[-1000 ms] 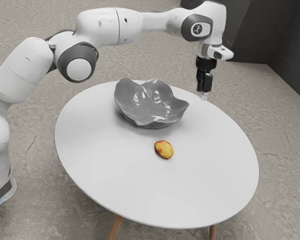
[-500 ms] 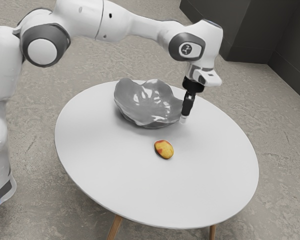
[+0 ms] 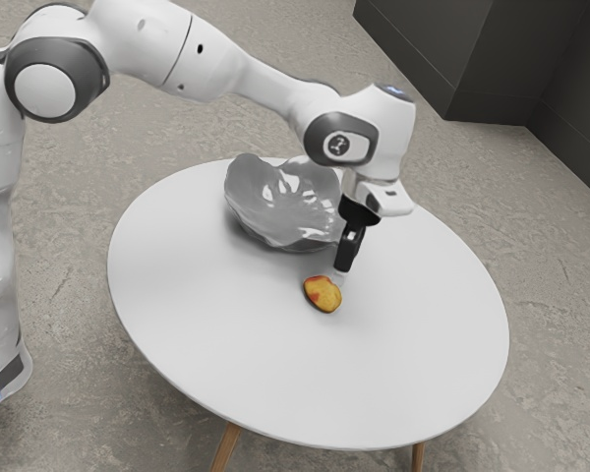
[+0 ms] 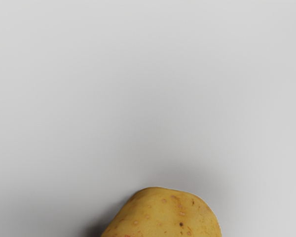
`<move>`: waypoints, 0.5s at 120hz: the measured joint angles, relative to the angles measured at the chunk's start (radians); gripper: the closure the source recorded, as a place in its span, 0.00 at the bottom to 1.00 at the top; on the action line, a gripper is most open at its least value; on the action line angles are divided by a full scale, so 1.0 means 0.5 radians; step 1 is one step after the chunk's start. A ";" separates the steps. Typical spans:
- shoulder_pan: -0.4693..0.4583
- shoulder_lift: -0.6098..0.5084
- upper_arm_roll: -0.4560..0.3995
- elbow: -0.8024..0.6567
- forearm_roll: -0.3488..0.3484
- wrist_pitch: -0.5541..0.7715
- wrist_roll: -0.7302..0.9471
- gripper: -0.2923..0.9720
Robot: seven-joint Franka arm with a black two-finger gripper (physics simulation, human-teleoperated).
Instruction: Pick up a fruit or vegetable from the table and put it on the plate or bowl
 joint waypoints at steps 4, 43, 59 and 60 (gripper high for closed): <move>0.000 0.005 0.000 -0.003 0.004 0.009 -0.001 0.24; -0.001 0.060 -0.018 -0.124 0.023 0.103 -0.007 0.24; 0.000 0.061 -0.018 -0.145 0.025 0.131 -0.008 0.24; 0.000 0.061 -0.017 -0.146 0.025 0.133 -0.008 0.24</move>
